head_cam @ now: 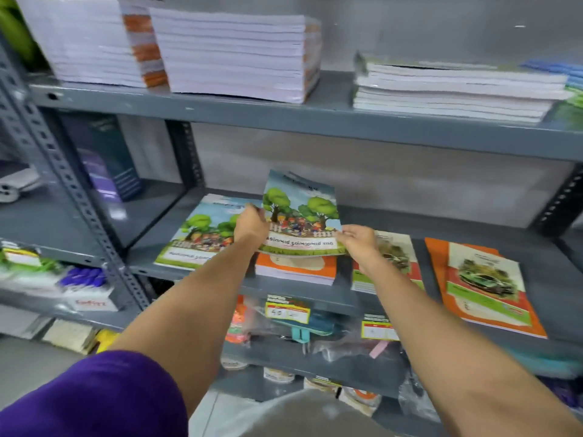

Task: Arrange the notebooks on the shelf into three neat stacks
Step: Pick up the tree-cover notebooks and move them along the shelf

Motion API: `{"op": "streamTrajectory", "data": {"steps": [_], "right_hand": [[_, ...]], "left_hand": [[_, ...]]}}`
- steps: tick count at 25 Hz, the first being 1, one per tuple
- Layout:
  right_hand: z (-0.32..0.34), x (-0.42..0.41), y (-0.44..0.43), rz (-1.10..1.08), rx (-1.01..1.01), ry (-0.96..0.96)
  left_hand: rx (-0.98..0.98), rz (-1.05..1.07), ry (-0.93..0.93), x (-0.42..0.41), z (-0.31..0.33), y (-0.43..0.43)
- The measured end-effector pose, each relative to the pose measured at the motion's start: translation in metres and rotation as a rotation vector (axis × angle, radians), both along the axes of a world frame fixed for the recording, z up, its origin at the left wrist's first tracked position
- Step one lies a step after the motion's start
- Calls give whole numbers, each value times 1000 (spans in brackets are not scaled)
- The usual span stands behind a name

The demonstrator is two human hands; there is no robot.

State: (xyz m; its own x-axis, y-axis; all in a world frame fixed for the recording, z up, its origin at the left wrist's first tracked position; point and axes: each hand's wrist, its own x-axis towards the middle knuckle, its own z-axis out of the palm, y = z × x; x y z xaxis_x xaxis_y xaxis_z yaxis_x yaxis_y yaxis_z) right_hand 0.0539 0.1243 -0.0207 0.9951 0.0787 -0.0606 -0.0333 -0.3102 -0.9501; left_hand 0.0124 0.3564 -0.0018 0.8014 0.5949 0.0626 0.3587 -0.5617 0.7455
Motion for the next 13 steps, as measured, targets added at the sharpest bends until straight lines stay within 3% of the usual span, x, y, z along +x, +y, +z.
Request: {"op": "streamTrajectory", "data": {"steps": [7, 13], "right_hand": [[12, -28, 140, 199, -289, 5], [12, -45, 202, 213, -450, 99]], "left_hand": [[174, 80, 110, -50, -7, 137], [303, 69, 237, -69, -25, 193]]}}
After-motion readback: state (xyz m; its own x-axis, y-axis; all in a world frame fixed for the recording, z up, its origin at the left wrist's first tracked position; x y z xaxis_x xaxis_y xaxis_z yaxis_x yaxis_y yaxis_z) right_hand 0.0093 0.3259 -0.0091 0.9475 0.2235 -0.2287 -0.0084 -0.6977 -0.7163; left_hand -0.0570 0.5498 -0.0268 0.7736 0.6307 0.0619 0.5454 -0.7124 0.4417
